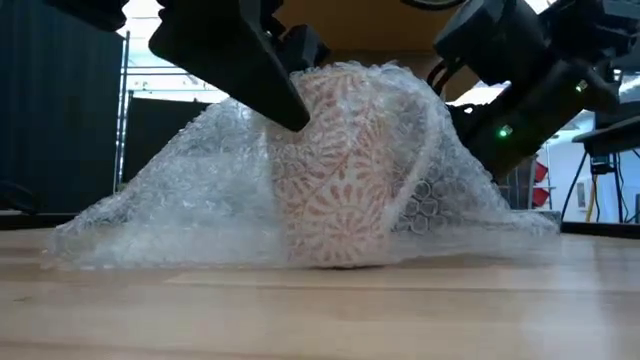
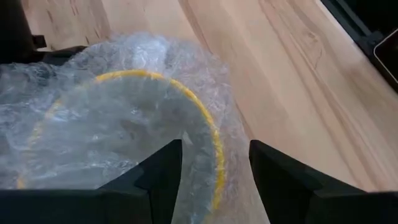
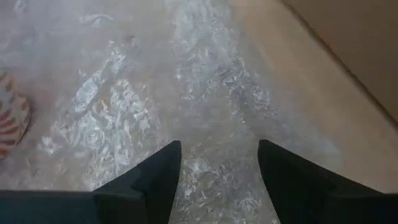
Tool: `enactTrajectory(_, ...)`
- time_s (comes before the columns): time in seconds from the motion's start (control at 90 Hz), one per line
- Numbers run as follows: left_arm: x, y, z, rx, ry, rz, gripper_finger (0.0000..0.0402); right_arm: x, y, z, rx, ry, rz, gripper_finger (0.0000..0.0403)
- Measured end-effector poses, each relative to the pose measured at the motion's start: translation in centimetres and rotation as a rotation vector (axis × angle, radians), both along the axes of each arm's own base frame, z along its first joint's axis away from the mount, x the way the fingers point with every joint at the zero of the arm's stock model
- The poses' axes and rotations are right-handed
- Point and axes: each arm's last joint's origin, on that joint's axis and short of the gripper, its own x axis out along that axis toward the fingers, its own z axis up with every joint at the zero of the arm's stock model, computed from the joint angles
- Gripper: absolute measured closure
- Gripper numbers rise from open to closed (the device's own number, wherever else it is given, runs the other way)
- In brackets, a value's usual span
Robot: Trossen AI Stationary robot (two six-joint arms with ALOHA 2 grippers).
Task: Wrap mug
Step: Wrap the orange mug with bubble wrap
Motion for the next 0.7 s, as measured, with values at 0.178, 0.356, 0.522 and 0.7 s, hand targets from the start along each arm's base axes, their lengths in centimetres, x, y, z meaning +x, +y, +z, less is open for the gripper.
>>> enactTrajectory(0.178, 0.01, 0.00, 0.00, 0.000, -0.001, 0.000, 0.0226, 0.15, 0.11, 0.11, 0.013, -0.015, 0.017, 0.0202)
enactTrajectory(0.356, 0.00, 0.00, -0.01, 0.002, -0.001, -0.001, 0.0228, 0.34, 0.13, 0.27, 0.016, -0.037, 0.023, 0.0202)
enactTrajectory(0.522, 0.00, 0.04, -0.02, 0.007, -0.001, 0.003, 0.0288, 0.47, 0.24, 0.35, 0.034, -0.049, 0.041, 0.0202)
enactTrajectory(0.7, -0.10, -0.05, 0.02, -0.019, 0.010, 0.024, 0.0385, 0.48, 0.36, 0.68, 0.054, -0.046, 0.082, 0.0202)
